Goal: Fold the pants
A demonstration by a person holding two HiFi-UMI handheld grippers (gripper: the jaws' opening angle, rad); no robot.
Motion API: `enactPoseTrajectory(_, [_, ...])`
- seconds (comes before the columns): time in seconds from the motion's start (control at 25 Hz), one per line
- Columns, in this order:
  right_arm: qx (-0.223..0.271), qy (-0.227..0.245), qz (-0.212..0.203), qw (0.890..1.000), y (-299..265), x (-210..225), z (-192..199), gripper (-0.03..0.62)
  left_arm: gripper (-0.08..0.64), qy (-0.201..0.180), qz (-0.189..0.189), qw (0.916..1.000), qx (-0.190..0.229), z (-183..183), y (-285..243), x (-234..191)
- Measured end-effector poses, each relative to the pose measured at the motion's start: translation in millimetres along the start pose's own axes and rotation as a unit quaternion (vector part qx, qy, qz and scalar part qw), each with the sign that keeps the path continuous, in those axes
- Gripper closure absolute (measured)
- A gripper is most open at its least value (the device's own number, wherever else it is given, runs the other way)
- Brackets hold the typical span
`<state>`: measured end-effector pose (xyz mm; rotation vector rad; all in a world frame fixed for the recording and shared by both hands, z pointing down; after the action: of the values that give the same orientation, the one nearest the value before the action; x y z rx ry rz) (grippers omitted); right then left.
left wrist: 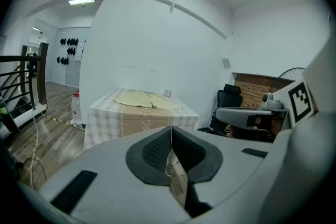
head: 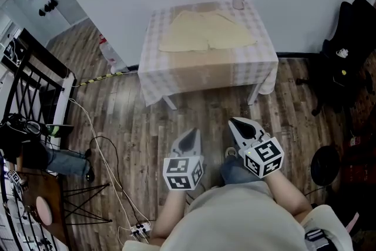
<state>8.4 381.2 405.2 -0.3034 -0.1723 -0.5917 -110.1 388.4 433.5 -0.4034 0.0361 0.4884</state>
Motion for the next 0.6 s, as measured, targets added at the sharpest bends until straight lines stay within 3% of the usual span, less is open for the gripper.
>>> enactPoseTrajectory(0.6, [-0.022,0.031,-0.040,0.998,-77.5,76.6,-47.7,0.592,0.554,0.043,-0.017,0.9989,0.012,-53.4,-102.7,-21.6])
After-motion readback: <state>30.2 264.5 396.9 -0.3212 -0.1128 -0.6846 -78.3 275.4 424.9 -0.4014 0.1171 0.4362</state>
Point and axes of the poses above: the fingertips, and each gripper's own axes: y backward along the fingers, x to its right, z out of its underside, the point moved 1 cm from there along y, backward along the fingers, and after that the axes turned 7 degrees about -y, right-handed, at the moved point
